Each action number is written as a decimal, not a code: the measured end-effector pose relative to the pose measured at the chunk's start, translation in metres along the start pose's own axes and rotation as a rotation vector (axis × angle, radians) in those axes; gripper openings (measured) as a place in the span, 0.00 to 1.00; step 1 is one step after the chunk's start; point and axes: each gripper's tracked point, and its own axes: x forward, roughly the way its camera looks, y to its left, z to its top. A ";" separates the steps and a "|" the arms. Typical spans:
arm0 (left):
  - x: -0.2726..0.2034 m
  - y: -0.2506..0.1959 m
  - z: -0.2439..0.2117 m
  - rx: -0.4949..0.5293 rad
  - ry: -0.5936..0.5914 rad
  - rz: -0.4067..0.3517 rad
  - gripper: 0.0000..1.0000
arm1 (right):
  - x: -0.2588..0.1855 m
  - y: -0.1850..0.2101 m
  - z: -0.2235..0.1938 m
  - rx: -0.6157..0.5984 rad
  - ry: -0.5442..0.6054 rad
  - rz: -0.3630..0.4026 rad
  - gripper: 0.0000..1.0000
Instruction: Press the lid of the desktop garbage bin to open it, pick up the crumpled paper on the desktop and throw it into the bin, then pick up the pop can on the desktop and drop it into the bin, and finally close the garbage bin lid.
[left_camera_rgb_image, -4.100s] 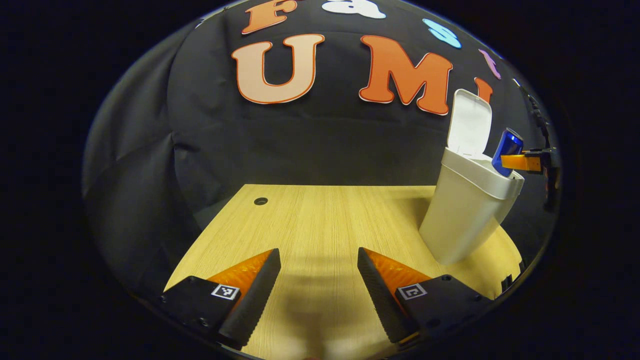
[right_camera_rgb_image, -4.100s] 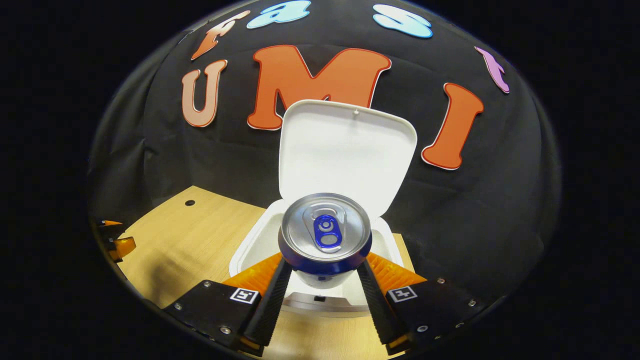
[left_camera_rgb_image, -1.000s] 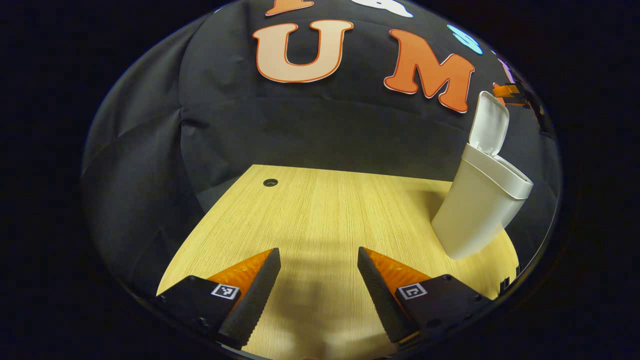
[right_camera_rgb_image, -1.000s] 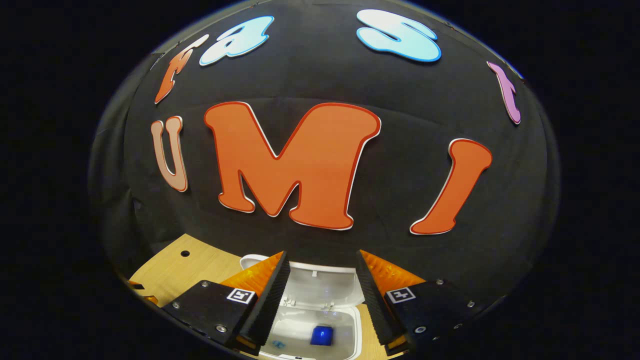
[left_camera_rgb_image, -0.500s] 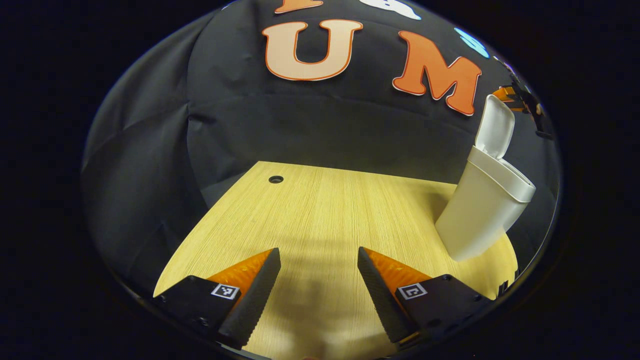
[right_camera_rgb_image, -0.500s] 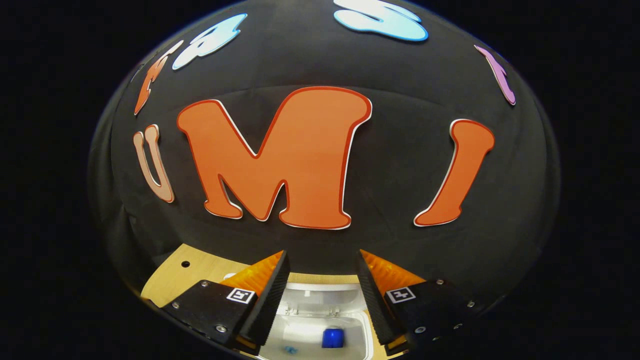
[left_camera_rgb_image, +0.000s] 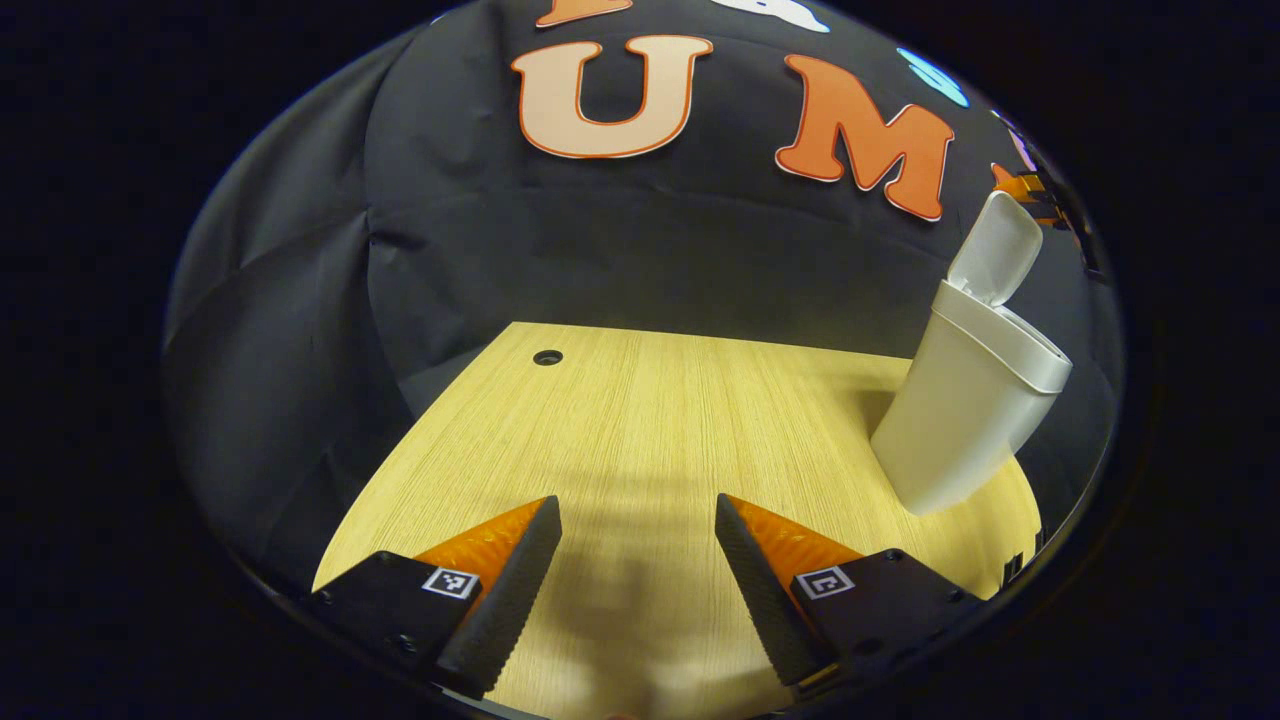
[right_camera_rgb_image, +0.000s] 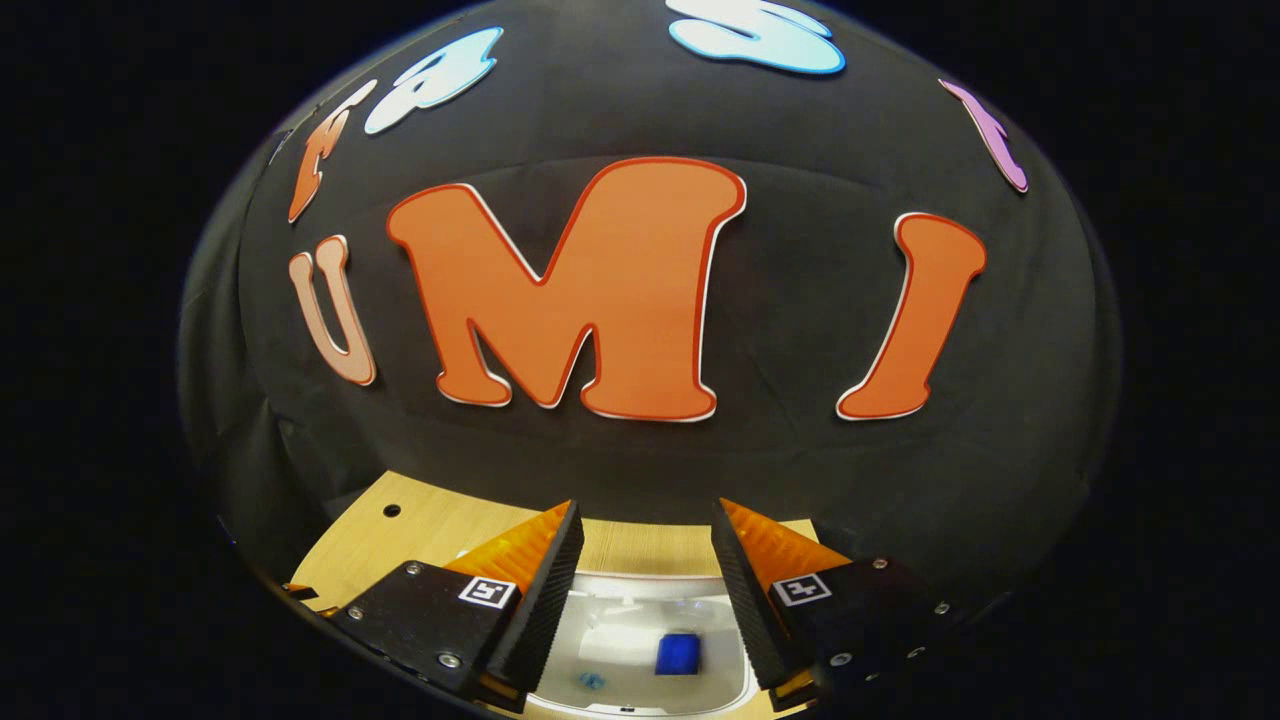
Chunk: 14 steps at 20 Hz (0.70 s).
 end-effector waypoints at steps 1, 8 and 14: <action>0.000 0.000 0.000 0.007 0.000 -0.004 0.99 | -0.002 0.001 -0.007 -0.005 0.012 0.004 0.78; -0.001 -0.004 0.000 0.035 0.006 -0.030 0.99 | -0.013 0.010 -0.044 -0.001 0.061 0.019 0.78; -0.001 -0.010 -0.002 0.059 0.016 -0.046 0.99 | -0.020 0.012 -0.075 0.012 0.102 0.024 0.78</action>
